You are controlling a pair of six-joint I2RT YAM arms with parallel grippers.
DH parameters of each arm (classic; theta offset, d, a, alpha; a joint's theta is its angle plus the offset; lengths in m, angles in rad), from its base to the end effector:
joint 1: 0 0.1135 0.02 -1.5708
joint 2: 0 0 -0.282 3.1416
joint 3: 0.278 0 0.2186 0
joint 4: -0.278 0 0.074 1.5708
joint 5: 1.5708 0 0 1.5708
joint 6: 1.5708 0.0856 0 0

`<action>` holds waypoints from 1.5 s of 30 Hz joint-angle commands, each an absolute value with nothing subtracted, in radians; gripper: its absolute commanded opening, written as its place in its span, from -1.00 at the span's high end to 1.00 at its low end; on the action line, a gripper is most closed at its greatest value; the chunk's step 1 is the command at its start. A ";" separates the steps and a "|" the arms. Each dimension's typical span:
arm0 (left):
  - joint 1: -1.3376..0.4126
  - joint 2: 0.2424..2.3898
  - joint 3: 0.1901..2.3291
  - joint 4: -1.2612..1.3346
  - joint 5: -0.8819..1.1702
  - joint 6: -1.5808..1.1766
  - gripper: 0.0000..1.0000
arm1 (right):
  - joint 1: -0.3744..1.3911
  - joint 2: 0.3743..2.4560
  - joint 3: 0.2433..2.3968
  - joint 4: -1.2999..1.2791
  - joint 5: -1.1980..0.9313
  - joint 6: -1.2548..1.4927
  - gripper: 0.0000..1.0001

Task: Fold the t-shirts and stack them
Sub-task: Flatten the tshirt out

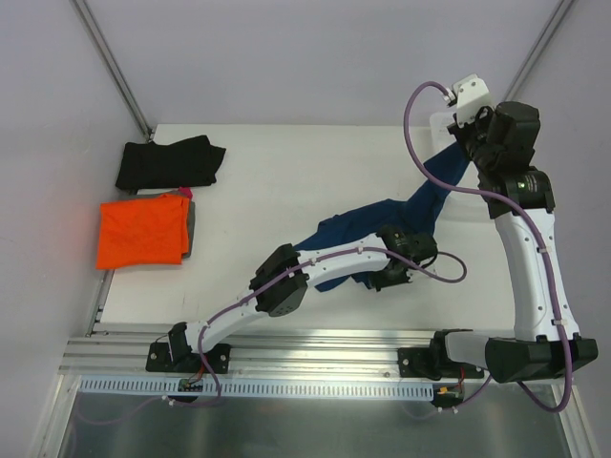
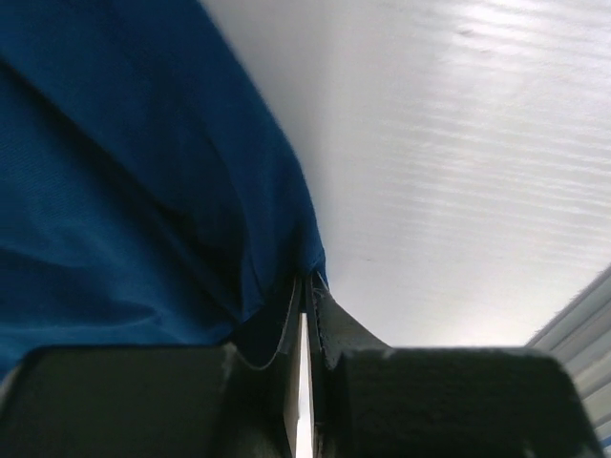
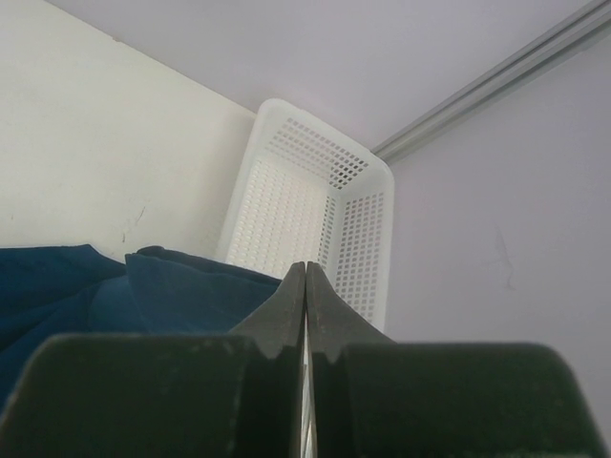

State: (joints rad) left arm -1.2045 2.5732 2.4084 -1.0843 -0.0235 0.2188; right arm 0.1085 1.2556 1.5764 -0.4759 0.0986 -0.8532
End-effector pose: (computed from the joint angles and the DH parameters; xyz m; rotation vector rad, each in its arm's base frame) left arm 0.1900 -0.4897 0.1386 1.8514 2.1551 -0.1887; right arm 0.2697 0.0209 0.4802 -0.7505 1.5998 -0.6308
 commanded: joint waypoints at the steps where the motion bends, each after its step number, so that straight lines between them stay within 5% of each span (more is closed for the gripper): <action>1: -1.149 2.381 2.390 -1.112 -0.116 0.258 1.00 | 0.092 1.224 1.635 -0.417 0.118 -0.854 0.99; 16: -0.993 1.878 2.266 -1.003 -0.532 0.526 1.00 | 0.081 1.161 1.813 -0.411 0.144 -0.744 0.99; 36: -0.847 1.560 2.396 -0.798 -0.775 0.885 1.00 | 0.077 1.097 1.945 -0.322 0.351 -0.848 0.99; 45: -0.842 1.412 2.298 -0.747 -0.776 0.956 1.00 | 0.077 0.959 2.020 -0.535 0.341 -0.697 0.99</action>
